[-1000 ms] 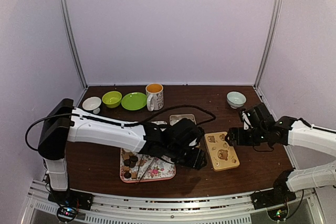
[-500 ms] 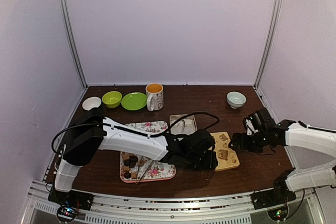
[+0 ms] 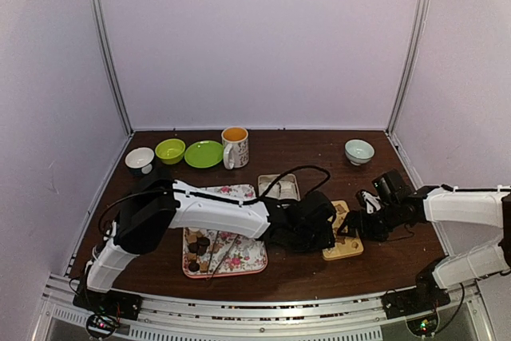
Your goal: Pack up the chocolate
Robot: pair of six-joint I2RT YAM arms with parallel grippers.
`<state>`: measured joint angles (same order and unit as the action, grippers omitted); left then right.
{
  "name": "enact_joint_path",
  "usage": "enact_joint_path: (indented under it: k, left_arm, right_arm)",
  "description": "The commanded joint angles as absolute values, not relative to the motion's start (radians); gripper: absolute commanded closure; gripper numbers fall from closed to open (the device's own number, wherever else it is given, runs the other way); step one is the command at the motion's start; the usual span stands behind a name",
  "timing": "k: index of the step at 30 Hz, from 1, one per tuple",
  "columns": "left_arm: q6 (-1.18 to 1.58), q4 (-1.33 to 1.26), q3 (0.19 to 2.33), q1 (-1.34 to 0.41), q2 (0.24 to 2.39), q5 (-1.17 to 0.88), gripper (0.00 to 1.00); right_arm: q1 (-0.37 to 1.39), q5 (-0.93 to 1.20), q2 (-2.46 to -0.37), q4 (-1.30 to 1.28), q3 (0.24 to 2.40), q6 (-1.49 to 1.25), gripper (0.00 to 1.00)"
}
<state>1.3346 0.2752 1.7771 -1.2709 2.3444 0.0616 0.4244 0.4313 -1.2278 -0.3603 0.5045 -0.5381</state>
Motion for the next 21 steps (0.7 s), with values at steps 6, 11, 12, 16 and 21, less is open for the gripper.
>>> enact_joint_path:
  k: [6, 11, 12, 16, 21]
  left_arm:
    - [1.337, 0.218, 1.770, -1.246, 2.379, 0.002, 0.43]
    - [1.278, 0.139, 1.759, -1.241, 2.375, -0.060, 0.44]
    - [1.272, 0.138, 1.759, -1.241, 2.373, -0.060, 0.44]
    - [1.273, 0.141, 1.744, -1.239, 2.362, -0.058, 0.44]
    - [1.292, 0.137, 1.713, -1.235, 2.354, -0.061, 0.44]
  right_arm:
    - [0.415, 0.613, -1.159, -0.240, 0.431, -0.608, 0.22]
    - [0.399, 0.687, -1.064, -0.186, 0.397, -0.672, 0.26]
    - [0.398, 0.700, -1.047, -0.177, 0.391, -0.684, 0.28]
    - [0.393, 0.734, -0.993, -0.154, 0.368, -0.721, 0.35]
    - [0.389, 0.743, -0.967, -0.158, 0.352, -0.725, 0.49]
